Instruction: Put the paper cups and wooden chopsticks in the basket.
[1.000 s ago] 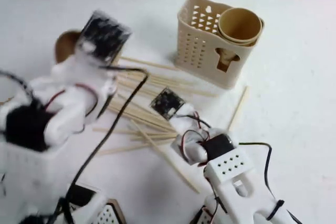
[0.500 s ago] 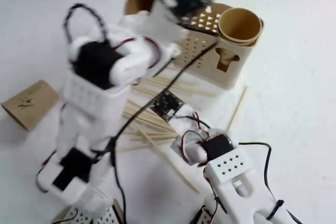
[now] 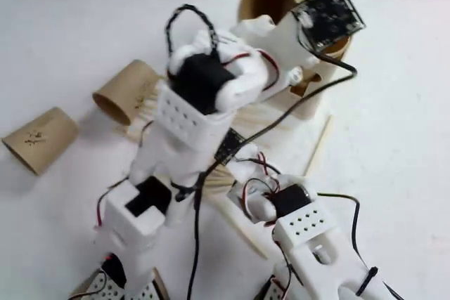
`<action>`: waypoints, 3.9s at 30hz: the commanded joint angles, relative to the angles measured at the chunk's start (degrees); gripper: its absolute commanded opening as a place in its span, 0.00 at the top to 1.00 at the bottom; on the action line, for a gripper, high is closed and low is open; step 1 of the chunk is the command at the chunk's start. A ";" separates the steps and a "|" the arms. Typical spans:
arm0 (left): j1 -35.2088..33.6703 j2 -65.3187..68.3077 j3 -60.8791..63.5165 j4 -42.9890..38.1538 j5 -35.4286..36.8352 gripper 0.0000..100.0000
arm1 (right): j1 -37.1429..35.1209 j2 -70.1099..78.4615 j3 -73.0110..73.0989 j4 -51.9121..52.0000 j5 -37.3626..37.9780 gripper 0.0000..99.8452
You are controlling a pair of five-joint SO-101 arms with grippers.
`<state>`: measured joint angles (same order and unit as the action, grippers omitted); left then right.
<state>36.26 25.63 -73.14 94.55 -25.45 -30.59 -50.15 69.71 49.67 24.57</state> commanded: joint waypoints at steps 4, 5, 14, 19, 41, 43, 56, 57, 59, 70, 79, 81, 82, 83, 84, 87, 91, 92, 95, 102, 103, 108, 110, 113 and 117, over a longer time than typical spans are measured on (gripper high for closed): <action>2.24 3.03 -2.55 -6.07 -0.62 0.98 | -0.48 -1.45 -0.26 -0.75 0.62 0.98; 2.24 3.38 -2.55 -6.15 -1.05 0.98 | -0.48 -1.45 -0.26 -0.75 0.62 0.98; 2.24 6.99 -2.90 -6.07 -3.34 0.90 | -0.48 -1.45 -0.26 -0.75 0.62 0.98; 1.98 7.25 -2.99 -6.24 -0.79 0.82 | -0.48 -1.45 -0.18 -0.84 0.62 0.98; 1.10 7.43 -2.46 -29.27 6.33 0.84 | -0.48 -1.45 -0.09 -0.84 0.62 0.98; 1.10 7.52 -2.46 -31.30 6.33 0.87 | -0.48 -1.45 -0.09 -0.84 0.62 0.98; 1.54 19.65 -3.08 -41.58 5.98 0.92 | -0.48 -1.45 -0.09 -0.84 0.62 0.98; 1.63 20.26 -3.08 -42.20 5.98 0.93 | -0.48 -1.45 -0.09 -0.84 0.62 0.98; 1.63 20.70 -3.08 -43.08 5.98 0.94 | -0.48 -1.45 -0.09 -0.84 0.62 0.98; 1.63 11.56 -3.08 -38.68 5.98 0.95 | -0.48 -1.45 -0.09 -0.84 0.62 0.98; 1.10 9.10 -2.55 -34.55 5.98 0.95 | -0.48 -1.45 -0.09 -0.84 0.62 0.98; 1.27 10.68 -2.55 -33.14 5.98 0.95 | -0.48 -1.45 -0.09 -0.84 0.62 0.98; 1.27 11.65 -2.55 -32.62 6.07 0.95 | -0.48 -1.45 -0.09 -0.84 0.62 0.98; 1.27 12.70 -2.55 -32.18 6.07 0.95 | -0.48 -1.45 -0.09 -0.84 0.62 0.98; 1.27 14.11 -2.55 -31.65 5.98 0.95 | -0.48 -1.45 -0.09 -0.84 0.62 0.98; 1.27 18.59 -2.81 -30.51 5.98 0.94 | -0.48 -1.45 -0.09 -0.84 0.62 0.98; 1.19 21.49 -3.52 -29.89 5.89 0.95 | -0.48 -1.45 -0.09 -0.84 0.62 0.98; 1.27 21.05 -4.31 -29.45 5.89 0.95 | -0.48 -1.45 -0.09 -0.84 0.62 0.98; 1.80 19.30 -9.23 -27.08 5.89 0.95 | -0.48 -1.45 -0.09 -0.84 0.62 0.98; 2.42 16.66 -21.45 -19.16 5.89 0.95 | -0.40 -1.45 -0.09 -0.84 0.62 0.98; 1.89 16.40 -22.42 -17.67 5.89 0.95 | -0.40 -1.45 -0.09 -0.84 0.62 0.98; -1.01 12.53 -22.15 -8.88 5.89 0.95 | -0.40 -1.45 -0.09 -0.84 0.62 0.98; -2.51 10.86 -22.24 -5.10 5.89 0.95 | -0.40 -1.45 -0.09 -0.84 0.62 0.98; -5.49 7.96 -22.24 0.09 5.89 0.95 | -0.40 -1.45 -0.09 -0.84 0.62 0.98; -10.33 4.53 -22.24 5.27 6.24 0.95 | -0.40 -1.45 -0.09 -0.84 0.62 0.98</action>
<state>30.73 36.70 -92.84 95.52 -19.74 -30.59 -50.15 69.98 49.67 24.57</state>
